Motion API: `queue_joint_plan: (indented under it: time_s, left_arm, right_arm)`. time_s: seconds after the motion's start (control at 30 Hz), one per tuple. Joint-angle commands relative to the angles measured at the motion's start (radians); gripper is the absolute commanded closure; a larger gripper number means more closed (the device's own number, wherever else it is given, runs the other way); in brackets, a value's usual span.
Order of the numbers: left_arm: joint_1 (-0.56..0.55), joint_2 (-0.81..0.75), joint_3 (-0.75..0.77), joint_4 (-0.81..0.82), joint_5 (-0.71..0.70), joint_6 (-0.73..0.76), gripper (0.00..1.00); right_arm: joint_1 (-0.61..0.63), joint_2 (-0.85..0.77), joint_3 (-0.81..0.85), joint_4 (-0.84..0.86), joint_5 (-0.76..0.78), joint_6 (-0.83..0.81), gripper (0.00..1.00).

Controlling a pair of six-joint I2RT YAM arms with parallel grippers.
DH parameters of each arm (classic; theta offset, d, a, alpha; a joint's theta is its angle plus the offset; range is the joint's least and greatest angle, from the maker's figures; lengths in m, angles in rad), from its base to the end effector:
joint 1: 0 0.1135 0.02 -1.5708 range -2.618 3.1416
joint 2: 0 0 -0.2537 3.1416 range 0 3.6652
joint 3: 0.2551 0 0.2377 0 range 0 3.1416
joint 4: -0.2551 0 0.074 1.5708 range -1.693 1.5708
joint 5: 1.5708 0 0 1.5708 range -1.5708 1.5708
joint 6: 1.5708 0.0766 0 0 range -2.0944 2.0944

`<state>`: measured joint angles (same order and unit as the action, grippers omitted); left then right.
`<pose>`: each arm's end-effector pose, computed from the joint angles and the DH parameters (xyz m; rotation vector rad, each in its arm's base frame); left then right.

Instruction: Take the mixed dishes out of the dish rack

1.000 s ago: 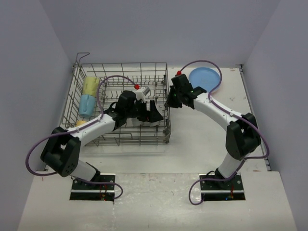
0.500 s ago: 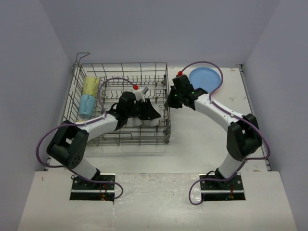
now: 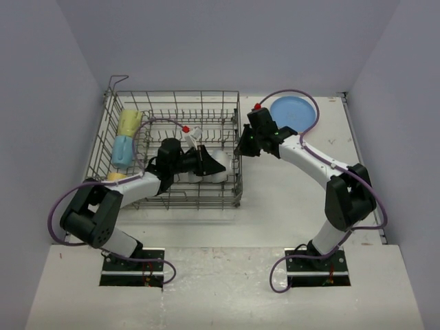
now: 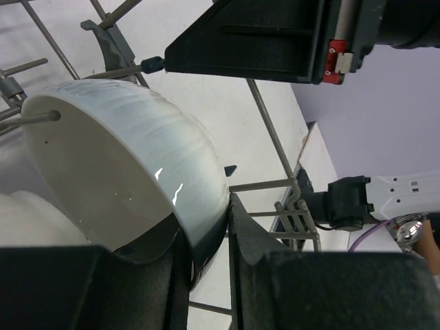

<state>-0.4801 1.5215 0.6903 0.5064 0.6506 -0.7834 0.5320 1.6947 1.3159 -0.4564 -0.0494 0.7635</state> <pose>0.2755 -0.1958 0.1943 0.1814 2.1015 -1.4278 0.3327 0.2002 0.2243 0.2662 2.4964 0.6331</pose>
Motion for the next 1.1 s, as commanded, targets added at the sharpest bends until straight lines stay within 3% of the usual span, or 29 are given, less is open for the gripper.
queue_joint_plan:
  time_s: [0.0, 0.6, 0.77, 0.83, 0.9, 0.97, 1.07]
  left_arm:
    - [0.020, -0.159, -0.031, 0.254, 0.078, -0.045, 1.00]
    - [0.072, -0.336, 0.064, 0.216, 0.116, 0.007, 1.00]
    - [0.074, -0.322, 0.116, 0.100, 0.115, 0.068, 1.00]
    - [0.072, -0.308, 0.150, 0.048, 0.127, 0.154, 1.00]
    - [0.072, -0.291, 0.225, -0.104, 0.078, 0.275, 1.00]
    - [0.071, -0.285, 0.259, -0.196, 0.022, 0.349, 1.00]
    - [0.060, -0.279, 0.290, -0.271, -0.020, 0.444, 1.00]
  right_arm:
    - [-0.030, 0.019, -0.038, -0.070, 0.023, 0.045, 1.00]
    - [-0.055, 0.049, -0.006, -0.068, -0.004, 0.043, 1.00]
    - [-0.056, 0.045, 0.025, -0.064, -0.012, 0.020, 1.00]
    - [-0.056, 0.040, 0.058, -0.067, -0.015, 0.005, 1.00]
    - [-0.056, 0.033, 0.089, -0.086, -0.014, -0.012, 0.99]
    - [-0.055, 0.017, 0.126, -0.094, -0.013, -0.030, 0.90]
    - [-0.056, -0.018, 0.182, -0.106, 0.020, -0.058, 0.60]
